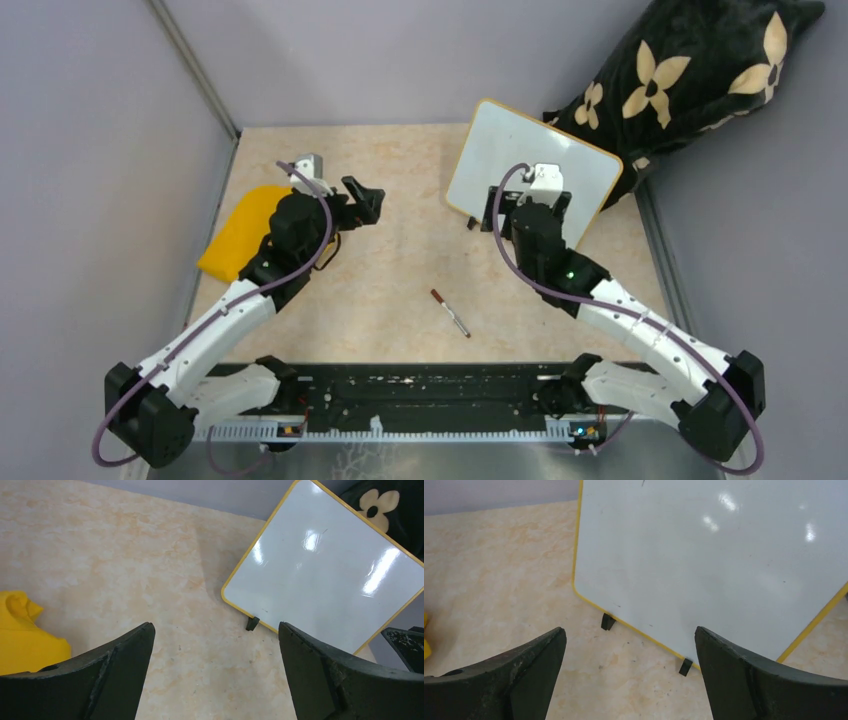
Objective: Write a sentence on the whiteboard
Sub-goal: Move the whiteboard to the center of the board.
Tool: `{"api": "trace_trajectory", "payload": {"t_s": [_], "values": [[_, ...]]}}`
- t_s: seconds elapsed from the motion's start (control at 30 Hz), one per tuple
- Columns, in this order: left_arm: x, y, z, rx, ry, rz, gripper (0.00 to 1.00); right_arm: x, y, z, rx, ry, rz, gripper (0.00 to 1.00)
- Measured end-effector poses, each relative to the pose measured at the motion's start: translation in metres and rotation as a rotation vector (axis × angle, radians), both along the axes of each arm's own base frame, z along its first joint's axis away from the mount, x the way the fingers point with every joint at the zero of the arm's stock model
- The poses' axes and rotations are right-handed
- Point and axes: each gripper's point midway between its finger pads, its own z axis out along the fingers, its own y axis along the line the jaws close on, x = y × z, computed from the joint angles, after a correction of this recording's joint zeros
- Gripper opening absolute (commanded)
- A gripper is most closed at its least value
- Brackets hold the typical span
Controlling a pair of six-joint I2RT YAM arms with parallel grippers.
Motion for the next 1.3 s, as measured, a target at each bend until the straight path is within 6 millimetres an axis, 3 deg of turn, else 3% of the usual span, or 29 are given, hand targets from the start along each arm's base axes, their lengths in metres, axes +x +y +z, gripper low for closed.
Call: {"api": "trace_trajectory", "payload": {"t_s": [0.3,0.53,0.67,0.77,1.03,1.3], "values": [[-0.011,-0.007,0.000,0.103,-0.088,-0.116,0.99,-0.013,0.033,0.004,0.027,-0.019,0.246,0.96],[-0.018,-0.015,-0.001,0.150,-0.129,-0.194,0.99,-0.017,0.041,-0.007,0.007,0.021,0.301,0.91],[-0.019,-0.016,-0.003,0.159,-0.132,-0.207,0.99,-0.016,0.038,-0.011,0.038,0.037,0.265,0.83],[-0.019,-0.016,-0.003,0.161,-0.132,-0.208,0.99,-0.014,0.029,-0.030,0.082,0.075,0.172,0.72],[-0.018,-0.015,-0.003,0.162,-0.131,-0.202,0.99,-0.018,-0.006,-0.123,0.151,0.283,-0.127,0.54],[-0.017,-0.014,-0.003,0.152,-0.124,-0.186,0.99,-0.015,-0.034,-0.160,0.171,0.346,-0.317,0.49]]}}
